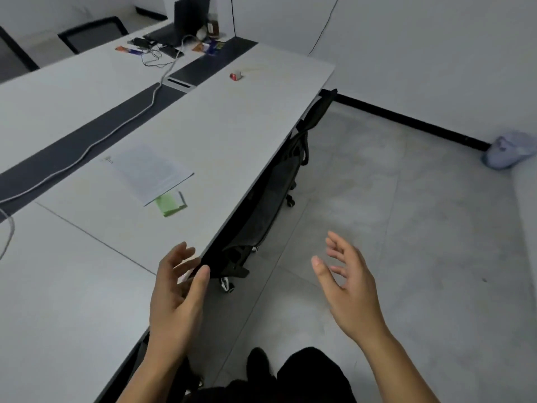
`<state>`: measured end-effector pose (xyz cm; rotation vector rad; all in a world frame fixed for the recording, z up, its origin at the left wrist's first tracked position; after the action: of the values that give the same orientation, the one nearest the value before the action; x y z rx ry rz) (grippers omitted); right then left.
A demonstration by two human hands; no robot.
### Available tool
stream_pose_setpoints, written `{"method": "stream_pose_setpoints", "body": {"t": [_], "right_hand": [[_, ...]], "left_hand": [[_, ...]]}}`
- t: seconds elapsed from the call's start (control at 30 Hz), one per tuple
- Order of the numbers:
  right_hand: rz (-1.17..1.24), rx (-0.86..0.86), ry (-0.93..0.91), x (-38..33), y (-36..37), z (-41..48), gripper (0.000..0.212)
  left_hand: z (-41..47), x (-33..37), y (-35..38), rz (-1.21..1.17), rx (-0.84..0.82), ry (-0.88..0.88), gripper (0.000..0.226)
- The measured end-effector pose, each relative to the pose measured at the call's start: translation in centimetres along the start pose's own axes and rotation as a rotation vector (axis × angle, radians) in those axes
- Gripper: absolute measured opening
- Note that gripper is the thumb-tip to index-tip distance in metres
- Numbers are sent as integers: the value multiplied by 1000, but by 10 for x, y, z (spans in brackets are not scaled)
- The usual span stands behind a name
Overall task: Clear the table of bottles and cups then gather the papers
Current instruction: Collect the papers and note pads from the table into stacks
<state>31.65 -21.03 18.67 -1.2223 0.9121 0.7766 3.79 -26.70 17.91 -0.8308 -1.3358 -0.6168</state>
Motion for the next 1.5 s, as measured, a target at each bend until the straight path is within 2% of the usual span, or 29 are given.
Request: {"method": "stream_pose_setpoints", "body": {"t": [0.17,0.4,0.47,0.53,0.6,0.7,0.8,0.93,1.03,1.17,1.23,1.27,1.33,1.4,1.5], "right_hand": [[0,-108,-12,-8,74,102,47],[-33,-410,16,4,209,226,48],[-48,-419,-35,-8,214,238,50],[-86,-726,20,2,340,298,51],[-74,-692,-44,-16,348,311,49],[-118,-778,-93,-15,400,328,50],[-212,-859,-97,-7,465,337,52],[-352,-848,-278,3,533,335,53],[-470,-863,-375,17,572,326,59],[-776,-843,-490,50,593,314,60],[-833,-745,-554,54,591,311,57],[-820,-693,-526,51,589,312,56],[-778,-632,-351,51,584,317,55],[-752,-602,-204,54,575,323,72],[-750,-618,-135,61,553,326,105]], "left_hand": [[92,-11,19,40,98,-17,52],[184,-64,22,115,351,-255,52],[182,-51,28,129,332,-247,54],[232,-102,4,187,569,-463,54],[240,-83,9,182,588,-402,52],[252,-110,1,163,692,-490,44],[273,-148,8,182,685,-584,44],[319,-208,15,336,546,-612,57],[357,-240,33,589,363,-519,66],[373,-265,54,935,146,-407,66],[362,-265,46,950,153,-409,60],[355,-263,38,937,171,-425,60],[341,-261,15,897,215,-474,65],[329,-263,-14,840,309,-561,74],[326,-271,-46,774,456,-683,83]]}}
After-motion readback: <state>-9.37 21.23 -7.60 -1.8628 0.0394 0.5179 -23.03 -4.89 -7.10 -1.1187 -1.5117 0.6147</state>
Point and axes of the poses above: each hand's wrist, its own z-axis towards the middle knuckle, its own y-axis out of the palm, x = y × z, the point moved 6 cm from there along z, towards the middle knuckle, and after that the axes turned 9 degrees about x, right-handed, at the moved point
